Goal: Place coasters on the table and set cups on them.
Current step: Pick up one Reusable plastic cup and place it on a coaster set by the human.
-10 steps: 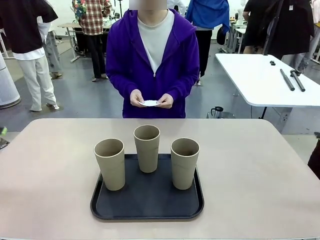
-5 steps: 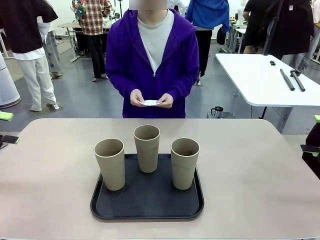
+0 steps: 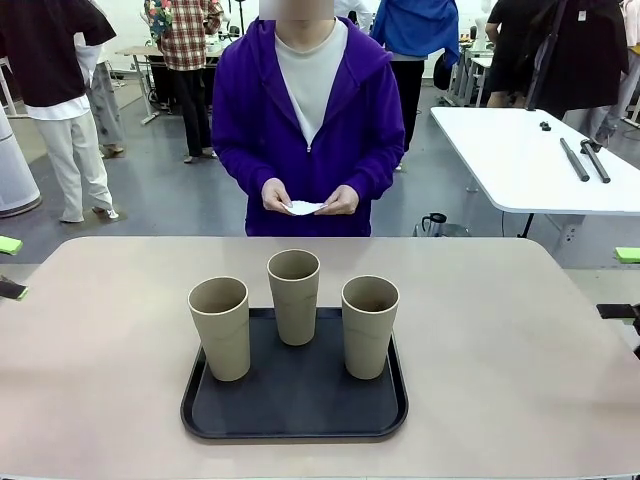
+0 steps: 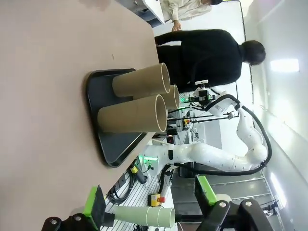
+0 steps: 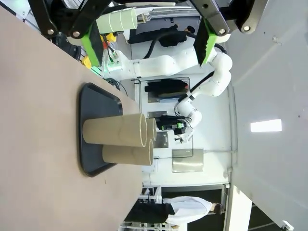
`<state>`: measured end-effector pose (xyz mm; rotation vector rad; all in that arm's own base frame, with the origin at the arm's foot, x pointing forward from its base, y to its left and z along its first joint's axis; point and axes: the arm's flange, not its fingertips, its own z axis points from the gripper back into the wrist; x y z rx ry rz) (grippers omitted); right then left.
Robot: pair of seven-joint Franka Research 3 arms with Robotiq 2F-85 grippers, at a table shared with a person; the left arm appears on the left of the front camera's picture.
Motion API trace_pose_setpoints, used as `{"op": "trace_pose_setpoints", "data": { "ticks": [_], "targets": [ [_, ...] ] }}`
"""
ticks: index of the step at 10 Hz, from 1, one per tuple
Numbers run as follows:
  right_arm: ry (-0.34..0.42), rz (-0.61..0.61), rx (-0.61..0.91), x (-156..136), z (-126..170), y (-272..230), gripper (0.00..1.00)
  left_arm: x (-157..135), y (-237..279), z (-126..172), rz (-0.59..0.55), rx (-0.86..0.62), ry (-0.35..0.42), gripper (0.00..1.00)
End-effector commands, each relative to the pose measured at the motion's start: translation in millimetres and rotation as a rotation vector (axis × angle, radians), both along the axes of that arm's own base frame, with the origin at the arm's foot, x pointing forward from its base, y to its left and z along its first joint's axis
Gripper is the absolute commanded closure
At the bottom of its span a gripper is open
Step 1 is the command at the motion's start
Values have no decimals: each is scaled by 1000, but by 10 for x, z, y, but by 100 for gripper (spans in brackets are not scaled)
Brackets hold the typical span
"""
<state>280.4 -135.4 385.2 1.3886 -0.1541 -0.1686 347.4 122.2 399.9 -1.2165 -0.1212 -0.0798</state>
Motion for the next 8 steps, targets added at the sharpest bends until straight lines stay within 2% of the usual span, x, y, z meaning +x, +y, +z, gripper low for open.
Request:
{"op": "trace_pose_setpoints", "data": {
  "ticks": [1, 8],
  "targets": [
    [-7, -17, 21, 16, 6, -9, 0, -10, -13, -6, 4, -19, -1, 0],
    [-7, -17, 21, 16, 6, -9, 0, -10, -13, -6, 4, -19, -1, 0]
  ]
}}
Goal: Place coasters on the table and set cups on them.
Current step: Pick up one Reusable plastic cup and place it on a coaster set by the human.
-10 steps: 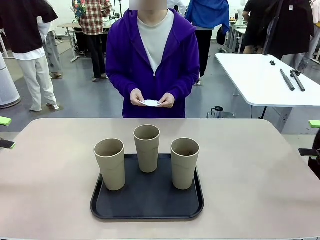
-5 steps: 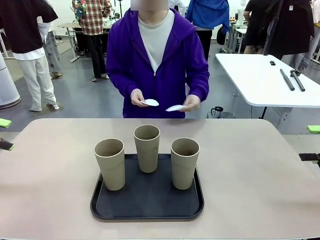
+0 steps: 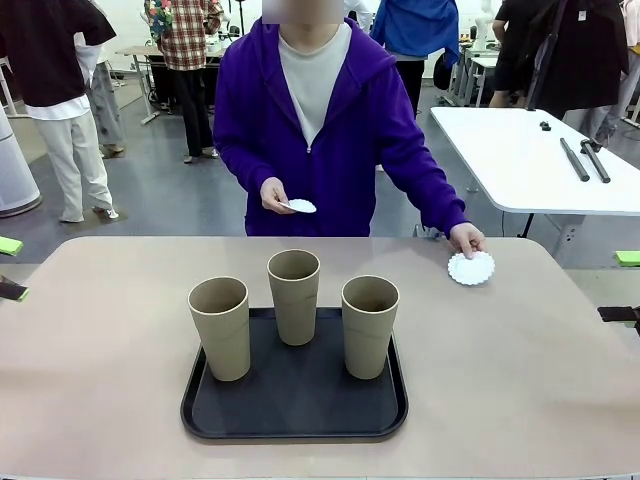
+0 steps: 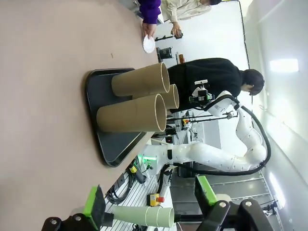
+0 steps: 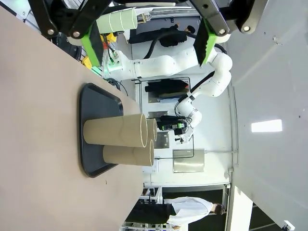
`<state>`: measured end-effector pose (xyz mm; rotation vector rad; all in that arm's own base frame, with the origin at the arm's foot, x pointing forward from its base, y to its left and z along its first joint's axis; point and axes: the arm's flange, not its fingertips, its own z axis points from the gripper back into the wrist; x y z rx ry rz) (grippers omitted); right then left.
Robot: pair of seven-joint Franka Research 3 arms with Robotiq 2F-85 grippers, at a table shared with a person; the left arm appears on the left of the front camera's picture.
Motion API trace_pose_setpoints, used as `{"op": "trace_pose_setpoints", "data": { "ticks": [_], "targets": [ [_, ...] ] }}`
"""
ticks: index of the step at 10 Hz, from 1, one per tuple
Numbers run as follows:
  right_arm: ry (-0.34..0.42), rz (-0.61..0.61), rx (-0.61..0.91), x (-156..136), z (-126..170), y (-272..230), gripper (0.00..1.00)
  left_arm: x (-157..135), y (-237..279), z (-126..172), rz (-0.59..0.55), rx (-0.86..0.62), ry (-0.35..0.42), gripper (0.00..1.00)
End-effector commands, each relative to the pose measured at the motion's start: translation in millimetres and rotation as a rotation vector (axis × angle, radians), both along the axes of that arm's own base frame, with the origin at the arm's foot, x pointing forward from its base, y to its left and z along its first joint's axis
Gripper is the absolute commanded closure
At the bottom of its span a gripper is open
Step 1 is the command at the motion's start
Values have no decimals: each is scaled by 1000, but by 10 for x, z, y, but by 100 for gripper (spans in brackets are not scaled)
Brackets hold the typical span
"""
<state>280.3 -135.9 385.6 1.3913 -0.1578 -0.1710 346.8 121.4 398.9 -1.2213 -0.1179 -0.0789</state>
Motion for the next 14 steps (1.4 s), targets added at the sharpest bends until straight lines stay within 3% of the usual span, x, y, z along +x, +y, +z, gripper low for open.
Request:
{"op": "trace_pose_setpoints", "data": {
  "ticks": [1, 14],
  "targets": [
    [-5, -13, 19, 18, 2, -3, 0, -4, -5, 5, 6, -14, -4, 0],
    [-5, -13, 19, 18, 2, -3, 0, -4, -5, 5, 6, -14, -4, 0]
  ]
}}
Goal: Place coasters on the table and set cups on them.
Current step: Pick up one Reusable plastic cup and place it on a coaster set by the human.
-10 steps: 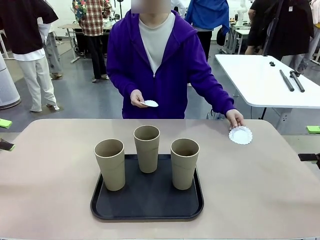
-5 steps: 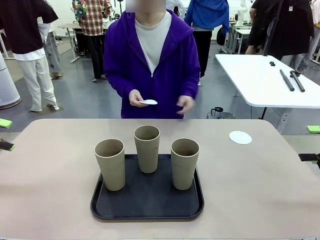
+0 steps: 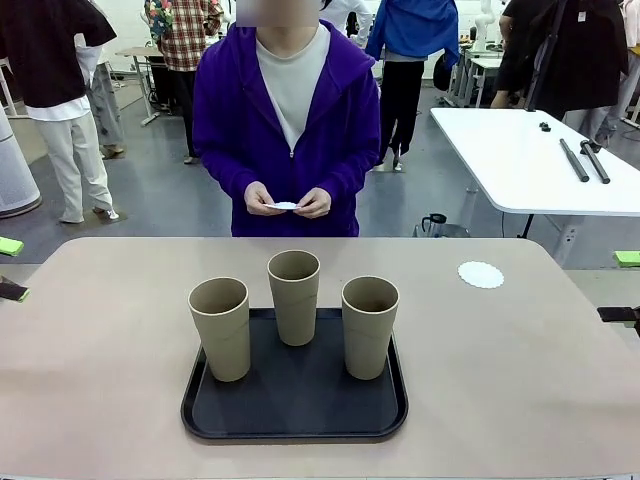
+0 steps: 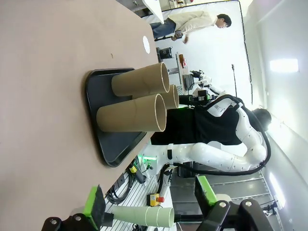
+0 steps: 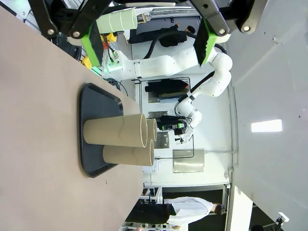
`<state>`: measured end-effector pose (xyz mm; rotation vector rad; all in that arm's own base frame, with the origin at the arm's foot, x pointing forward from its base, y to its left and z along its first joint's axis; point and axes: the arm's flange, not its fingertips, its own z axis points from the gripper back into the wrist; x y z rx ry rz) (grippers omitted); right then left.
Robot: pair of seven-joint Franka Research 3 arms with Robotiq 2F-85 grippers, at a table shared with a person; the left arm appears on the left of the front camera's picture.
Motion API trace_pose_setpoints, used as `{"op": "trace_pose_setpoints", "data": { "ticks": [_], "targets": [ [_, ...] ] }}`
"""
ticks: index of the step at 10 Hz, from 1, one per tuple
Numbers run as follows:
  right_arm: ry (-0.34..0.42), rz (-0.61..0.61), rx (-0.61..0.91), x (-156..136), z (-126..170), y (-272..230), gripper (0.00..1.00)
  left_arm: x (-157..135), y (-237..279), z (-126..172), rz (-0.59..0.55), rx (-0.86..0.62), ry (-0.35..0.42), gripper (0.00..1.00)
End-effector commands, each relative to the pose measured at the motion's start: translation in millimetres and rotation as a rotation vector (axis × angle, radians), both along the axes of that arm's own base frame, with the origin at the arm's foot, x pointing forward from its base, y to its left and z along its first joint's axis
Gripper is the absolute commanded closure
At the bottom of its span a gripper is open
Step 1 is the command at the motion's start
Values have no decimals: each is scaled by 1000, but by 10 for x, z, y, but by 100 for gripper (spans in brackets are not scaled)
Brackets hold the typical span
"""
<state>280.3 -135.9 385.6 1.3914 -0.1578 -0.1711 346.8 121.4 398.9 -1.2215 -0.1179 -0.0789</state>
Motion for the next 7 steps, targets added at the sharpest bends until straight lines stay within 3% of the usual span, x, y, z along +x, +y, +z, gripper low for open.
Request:
{"op": "trace_pose_setpoints", "data": {
  "ticks": [1, 7],
  "targets": [
    [-5, -13, 19, 18, 2, -3, 0, -4, -5, 5, 6, -14, -4, 0],
    [-5, -13, 19, 18, 2, -3, 0, -4, -5, 5, 6, -14, -4, 0]
  ]
}}
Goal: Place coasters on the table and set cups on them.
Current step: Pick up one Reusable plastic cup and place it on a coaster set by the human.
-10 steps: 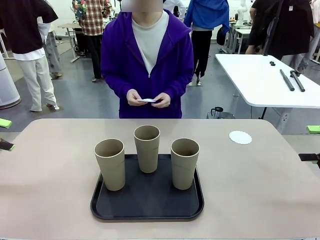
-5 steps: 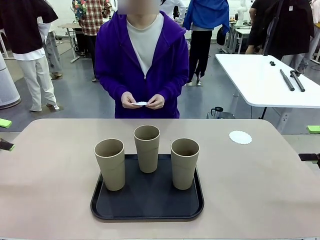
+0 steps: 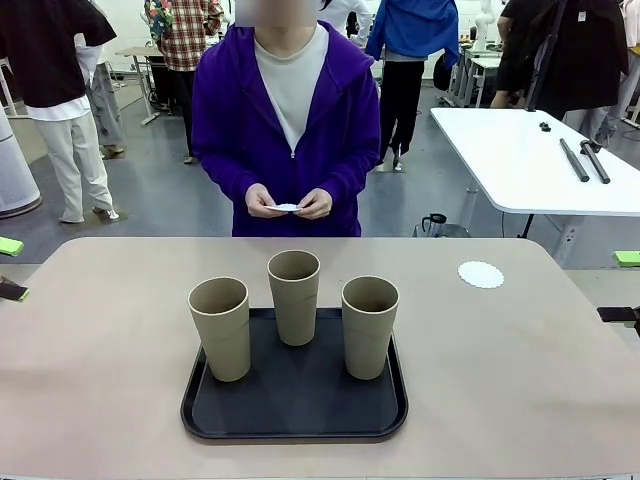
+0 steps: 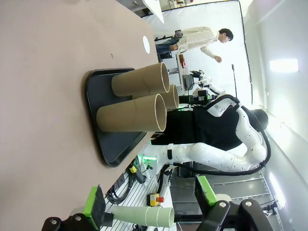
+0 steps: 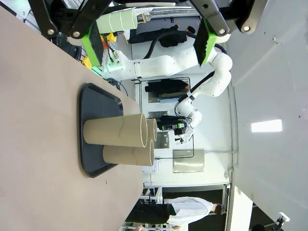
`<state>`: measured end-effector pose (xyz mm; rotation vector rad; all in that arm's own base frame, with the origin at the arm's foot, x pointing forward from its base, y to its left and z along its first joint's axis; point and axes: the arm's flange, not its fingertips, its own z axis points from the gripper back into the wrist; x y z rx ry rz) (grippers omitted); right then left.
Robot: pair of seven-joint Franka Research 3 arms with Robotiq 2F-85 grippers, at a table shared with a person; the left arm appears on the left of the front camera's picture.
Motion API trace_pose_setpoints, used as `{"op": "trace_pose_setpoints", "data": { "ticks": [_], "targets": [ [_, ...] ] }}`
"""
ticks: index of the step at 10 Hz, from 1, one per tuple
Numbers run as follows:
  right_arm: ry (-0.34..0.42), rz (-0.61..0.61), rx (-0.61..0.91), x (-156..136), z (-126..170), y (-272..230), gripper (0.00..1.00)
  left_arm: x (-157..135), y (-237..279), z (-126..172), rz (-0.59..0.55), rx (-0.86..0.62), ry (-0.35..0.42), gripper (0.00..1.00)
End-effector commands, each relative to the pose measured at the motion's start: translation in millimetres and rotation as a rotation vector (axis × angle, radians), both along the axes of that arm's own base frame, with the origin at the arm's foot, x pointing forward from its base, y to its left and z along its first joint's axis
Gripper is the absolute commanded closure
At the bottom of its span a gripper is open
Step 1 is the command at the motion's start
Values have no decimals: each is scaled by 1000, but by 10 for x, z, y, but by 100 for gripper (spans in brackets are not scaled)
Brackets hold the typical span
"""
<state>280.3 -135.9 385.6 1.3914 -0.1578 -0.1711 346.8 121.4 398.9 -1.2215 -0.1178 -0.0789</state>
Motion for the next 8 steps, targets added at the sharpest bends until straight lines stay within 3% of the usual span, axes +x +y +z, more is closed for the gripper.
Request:
{"op": "trace_pose_setpoints", "data": {
  "ticks": [1, 3, 4, 6, 7, 8],
  "targets": [
    [-5, -13, 19, 18, 2, -3, 0, -4, -5, 5, 6, -14, -4, 0],
    [0, 0, 0, 0, 0, 0, 0, -4, -5, 5, 6, -14, -4, 0],
    [-87, 79, -108, 113, 184, 30, 0, -4, -5, 5, 6, -14, -4, 0],
    [-185, 239, -313, 334, 578, 332, 0, -4, -5, 5, 6, -14, -4, 0],
    [-270, 385, -553, 447, 794, 600, 0, -4, -5, 5, 6, -14, -4, 0],
    [-372, 500, -702, 502, 972, 906, 0, -4, -5, 5, 6, -14, -4, 0]
  ]
}}
